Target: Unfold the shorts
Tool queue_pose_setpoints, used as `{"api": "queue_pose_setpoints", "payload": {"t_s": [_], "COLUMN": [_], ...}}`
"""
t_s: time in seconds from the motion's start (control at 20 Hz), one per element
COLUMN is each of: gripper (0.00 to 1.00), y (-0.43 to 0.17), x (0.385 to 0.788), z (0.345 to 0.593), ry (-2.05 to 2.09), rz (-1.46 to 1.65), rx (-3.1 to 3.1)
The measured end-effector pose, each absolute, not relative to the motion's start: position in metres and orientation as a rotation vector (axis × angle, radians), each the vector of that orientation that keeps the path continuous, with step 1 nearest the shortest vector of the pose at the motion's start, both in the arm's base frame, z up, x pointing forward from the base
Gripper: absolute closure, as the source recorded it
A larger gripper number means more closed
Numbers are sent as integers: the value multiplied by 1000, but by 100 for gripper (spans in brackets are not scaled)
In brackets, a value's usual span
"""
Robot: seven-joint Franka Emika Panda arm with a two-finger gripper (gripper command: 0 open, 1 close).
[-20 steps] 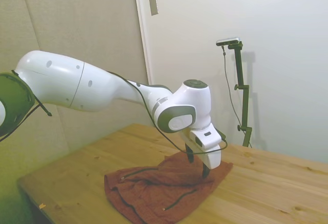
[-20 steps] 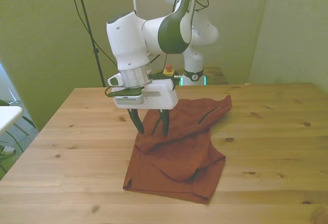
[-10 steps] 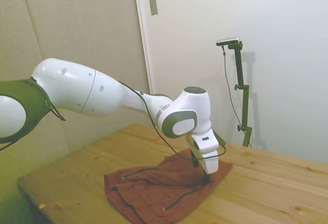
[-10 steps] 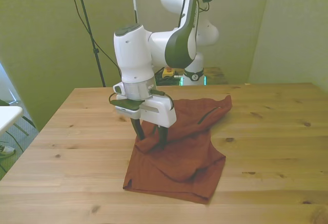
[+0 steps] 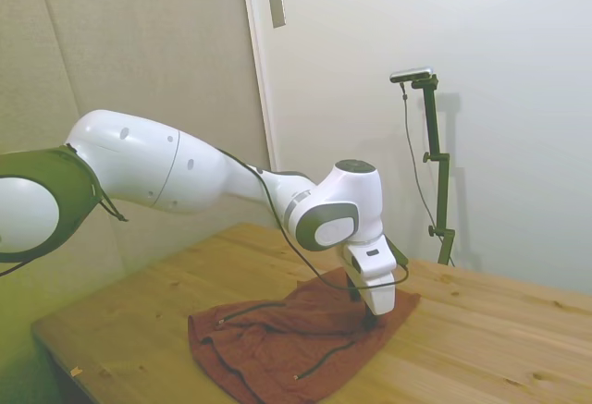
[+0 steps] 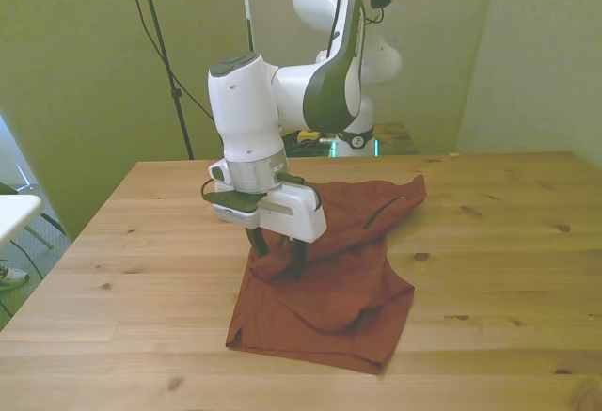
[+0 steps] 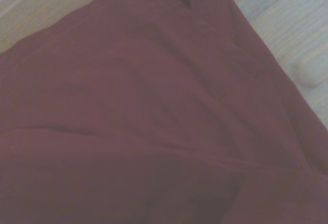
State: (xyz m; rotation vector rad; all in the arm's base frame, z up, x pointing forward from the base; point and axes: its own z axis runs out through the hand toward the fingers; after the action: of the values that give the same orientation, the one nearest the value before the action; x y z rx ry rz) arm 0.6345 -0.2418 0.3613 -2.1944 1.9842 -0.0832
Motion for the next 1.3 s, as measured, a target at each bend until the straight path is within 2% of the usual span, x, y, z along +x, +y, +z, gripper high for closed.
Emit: {"api": "queue_pose_setpoints", "payload": {"t_s": [0.7,1.05,1.3], "gripper": [100,100,100], "y": [-243,-192,-153], "x": [632,653,674], "z": [363,397,409], "ry": [1930,1712,1550], "rz": [-72,-103,-102], "rx": [-2175,-2134,-2099]}}
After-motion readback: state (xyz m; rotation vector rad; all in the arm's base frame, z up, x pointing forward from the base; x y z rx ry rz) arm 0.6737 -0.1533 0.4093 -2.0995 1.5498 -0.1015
